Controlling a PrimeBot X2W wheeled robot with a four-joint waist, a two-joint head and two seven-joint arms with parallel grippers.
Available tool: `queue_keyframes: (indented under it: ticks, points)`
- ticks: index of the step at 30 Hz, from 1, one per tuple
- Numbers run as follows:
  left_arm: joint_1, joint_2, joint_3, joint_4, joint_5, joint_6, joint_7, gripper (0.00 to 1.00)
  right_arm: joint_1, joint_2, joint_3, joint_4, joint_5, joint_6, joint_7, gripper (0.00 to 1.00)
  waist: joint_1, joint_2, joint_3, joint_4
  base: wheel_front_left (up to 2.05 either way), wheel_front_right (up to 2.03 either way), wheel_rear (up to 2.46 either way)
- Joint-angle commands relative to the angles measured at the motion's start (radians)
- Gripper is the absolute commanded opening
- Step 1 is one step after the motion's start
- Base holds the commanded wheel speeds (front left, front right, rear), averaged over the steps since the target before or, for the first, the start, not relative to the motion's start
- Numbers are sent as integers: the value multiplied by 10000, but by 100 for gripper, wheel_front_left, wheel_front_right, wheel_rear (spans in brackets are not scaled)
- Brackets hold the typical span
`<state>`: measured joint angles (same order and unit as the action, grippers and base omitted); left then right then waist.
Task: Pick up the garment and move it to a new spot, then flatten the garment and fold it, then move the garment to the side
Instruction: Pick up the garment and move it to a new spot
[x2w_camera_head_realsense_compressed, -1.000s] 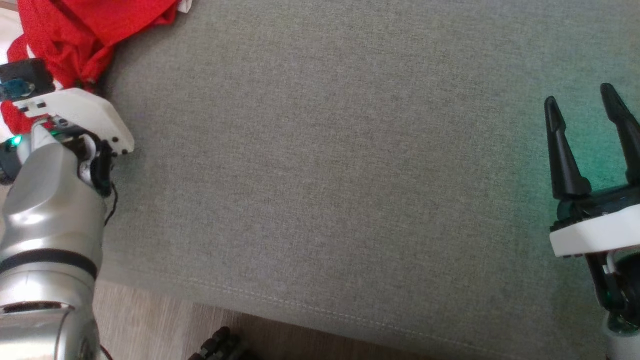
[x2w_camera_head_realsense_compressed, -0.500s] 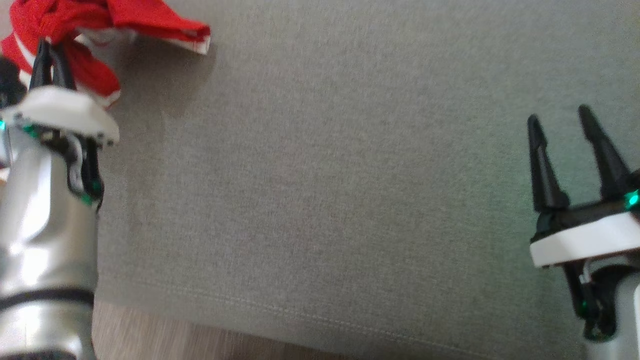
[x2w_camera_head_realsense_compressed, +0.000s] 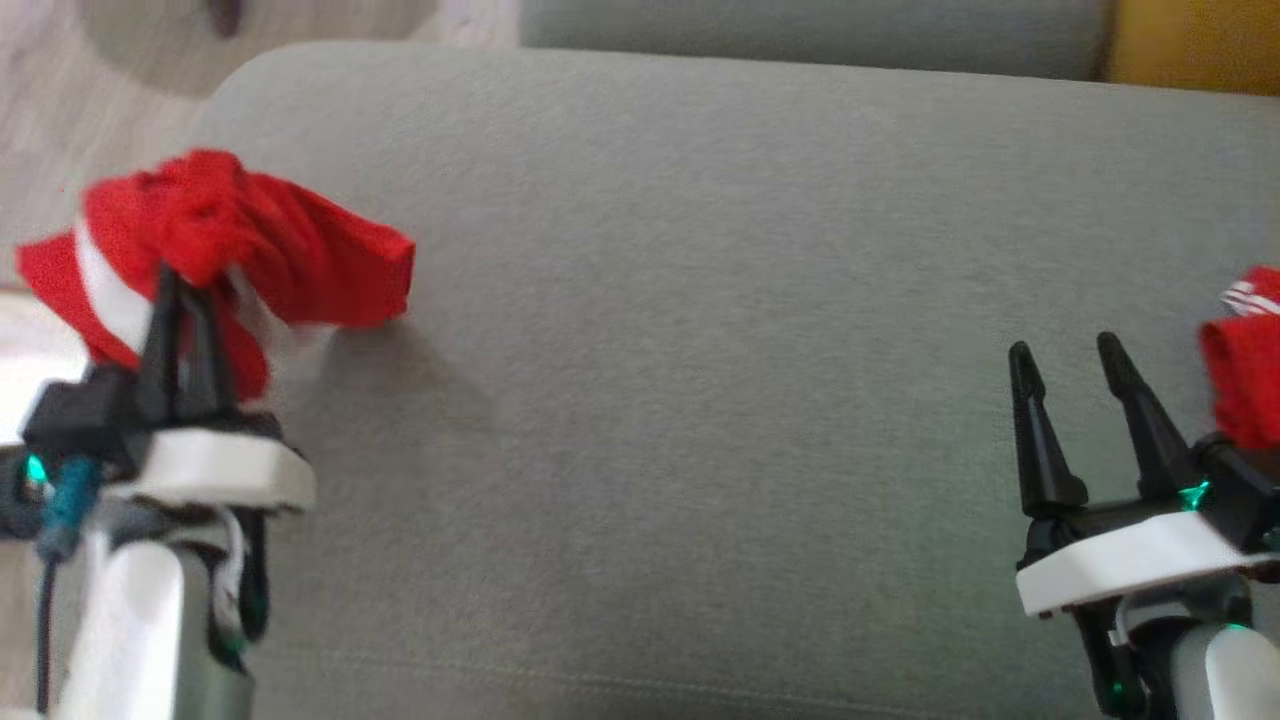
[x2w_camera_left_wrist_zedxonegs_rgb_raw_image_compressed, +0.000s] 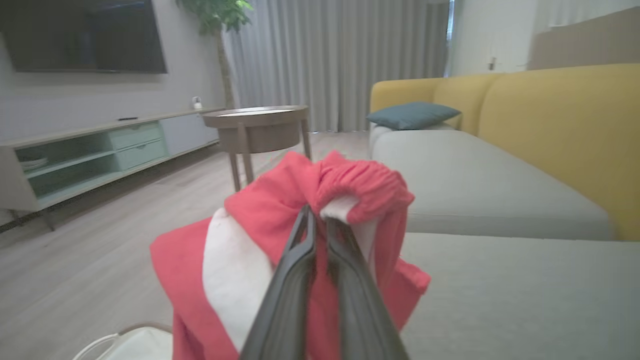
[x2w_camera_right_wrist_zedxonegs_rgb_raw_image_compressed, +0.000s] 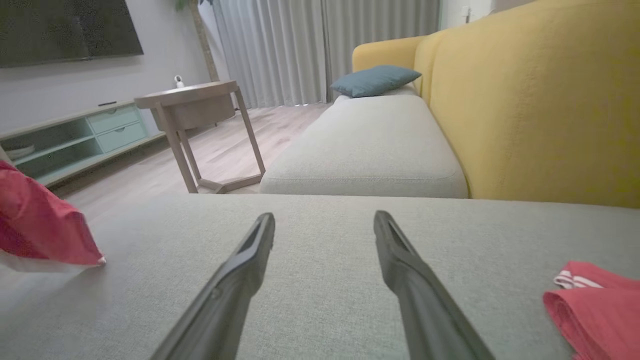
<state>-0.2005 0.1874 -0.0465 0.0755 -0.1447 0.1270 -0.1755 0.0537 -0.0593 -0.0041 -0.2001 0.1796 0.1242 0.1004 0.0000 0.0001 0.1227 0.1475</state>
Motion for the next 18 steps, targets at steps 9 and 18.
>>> queue_keyframes:
  ticks: [9, 18]
  points:
    - [460, -354, -1227, -2001, 125, -447, 1151, 0, -380, 71, 504, -160, 211, 65, -352, 100, 0, -1, -83, -1990, 0, 0, 0]
    - [-861, -1140, -3463, 67, 135, -1432, 1211, 0, -787, 88, 829, 147, 580, 65, -705, 100, 0, -1, 786, -3972, 0, 0, 0]
